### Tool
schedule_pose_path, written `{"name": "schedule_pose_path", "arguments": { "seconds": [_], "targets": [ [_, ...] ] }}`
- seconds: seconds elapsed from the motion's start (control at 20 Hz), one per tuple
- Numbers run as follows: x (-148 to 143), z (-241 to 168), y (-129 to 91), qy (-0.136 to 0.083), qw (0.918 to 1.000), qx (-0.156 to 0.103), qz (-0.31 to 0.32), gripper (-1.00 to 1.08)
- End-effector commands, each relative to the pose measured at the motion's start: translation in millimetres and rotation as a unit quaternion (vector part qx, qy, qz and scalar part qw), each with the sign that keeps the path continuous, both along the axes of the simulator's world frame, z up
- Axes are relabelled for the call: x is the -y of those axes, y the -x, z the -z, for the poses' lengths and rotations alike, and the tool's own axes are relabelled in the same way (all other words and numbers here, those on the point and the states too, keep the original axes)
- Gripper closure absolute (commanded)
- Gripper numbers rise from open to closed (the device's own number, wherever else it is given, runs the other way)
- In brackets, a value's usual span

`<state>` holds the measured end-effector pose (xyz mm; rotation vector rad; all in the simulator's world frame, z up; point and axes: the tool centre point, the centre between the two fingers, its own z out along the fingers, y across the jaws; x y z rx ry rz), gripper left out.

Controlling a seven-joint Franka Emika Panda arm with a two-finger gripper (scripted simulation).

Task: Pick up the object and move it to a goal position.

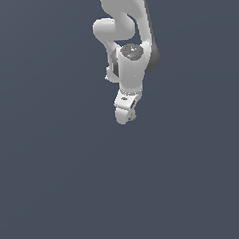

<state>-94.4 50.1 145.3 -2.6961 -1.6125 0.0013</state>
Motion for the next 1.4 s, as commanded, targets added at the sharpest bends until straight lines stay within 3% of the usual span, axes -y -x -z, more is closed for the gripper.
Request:
{"name": "schedule_pose_path", "arguments": {
  "seconds": [0.0,0.95,1.35],
  "targets": [
    [-4.4,-26.8,-0.8,-0.001,1.0,0.001,0.0,1.08],
    [-32.6,-218.6,-10.1,-0.001,1.0,0.0,-0.001,1.08],
    [-40.2,-274.3,-15.7,0.0,1.0,0.0,0.0,1.08]
  ]
}}
